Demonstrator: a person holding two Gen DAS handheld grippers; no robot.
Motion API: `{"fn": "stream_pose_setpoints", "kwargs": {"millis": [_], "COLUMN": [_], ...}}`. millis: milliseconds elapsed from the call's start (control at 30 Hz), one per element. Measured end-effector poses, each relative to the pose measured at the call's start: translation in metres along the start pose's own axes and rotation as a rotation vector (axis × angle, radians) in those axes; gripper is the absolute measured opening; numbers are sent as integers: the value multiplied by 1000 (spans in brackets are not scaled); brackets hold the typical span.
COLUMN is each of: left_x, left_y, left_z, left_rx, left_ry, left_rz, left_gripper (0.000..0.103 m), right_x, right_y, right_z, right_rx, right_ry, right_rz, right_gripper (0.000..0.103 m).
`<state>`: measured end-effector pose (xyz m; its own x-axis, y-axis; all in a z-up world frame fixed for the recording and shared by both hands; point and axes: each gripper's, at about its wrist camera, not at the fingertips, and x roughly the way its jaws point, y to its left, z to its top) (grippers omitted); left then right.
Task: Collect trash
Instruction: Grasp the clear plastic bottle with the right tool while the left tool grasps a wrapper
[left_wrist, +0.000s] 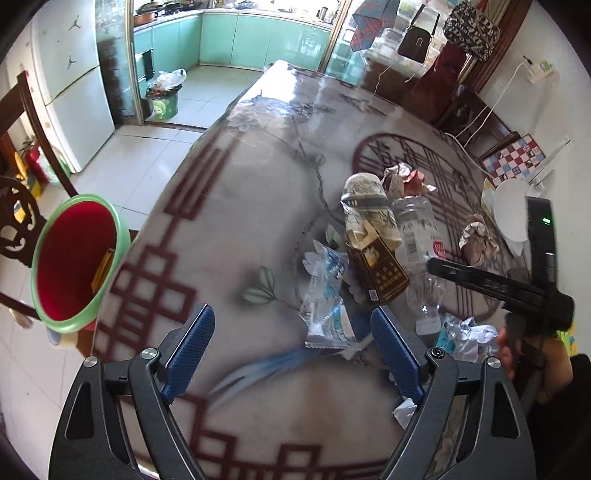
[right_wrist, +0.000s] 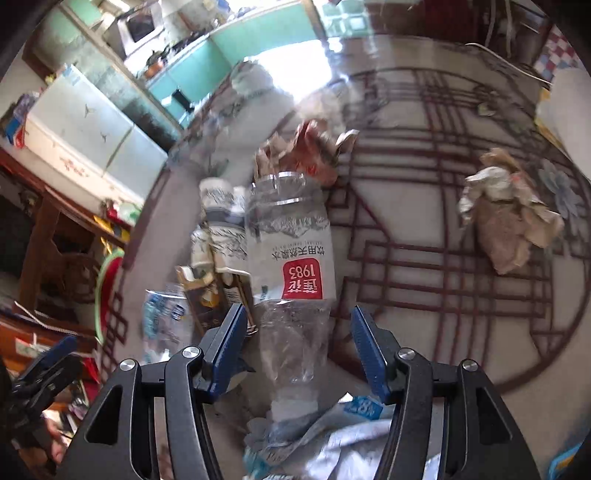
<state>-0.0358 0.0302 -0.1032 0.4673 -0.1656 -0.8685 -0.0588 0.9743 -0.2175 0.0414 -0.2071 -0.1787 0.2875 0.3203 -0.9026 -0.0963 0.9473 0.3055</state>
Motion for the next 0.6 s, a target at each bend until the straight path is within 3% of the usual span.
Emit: {"fn": "stream_pose_setpoints", "kwargs": {"millis": [67,100,133,333,600], "left_x": [2,3,6,30,68], "left_y": [-6,-8,-11,-24,-34], "left_z": [-2,-2,-3,1,5], "left_rx": [-5,-9,-10,21,35], "left_ry": [9,13,17,59,154], "left_rz": [13,22,30,68,59], "left_gripper": [87,87,87,87,87], "right_x": [12,13,11,-40,-97], "right_y": [-5,-8,-11,-20,-19], "right_z": [1,0,0,1,3], "right_rx": [17,30,41,45,84], "right_ry": [36,31,18,-117,-227], "right_rz": [36,67,93,165,221], "right_gripper": [55,41,40,39,39]}}
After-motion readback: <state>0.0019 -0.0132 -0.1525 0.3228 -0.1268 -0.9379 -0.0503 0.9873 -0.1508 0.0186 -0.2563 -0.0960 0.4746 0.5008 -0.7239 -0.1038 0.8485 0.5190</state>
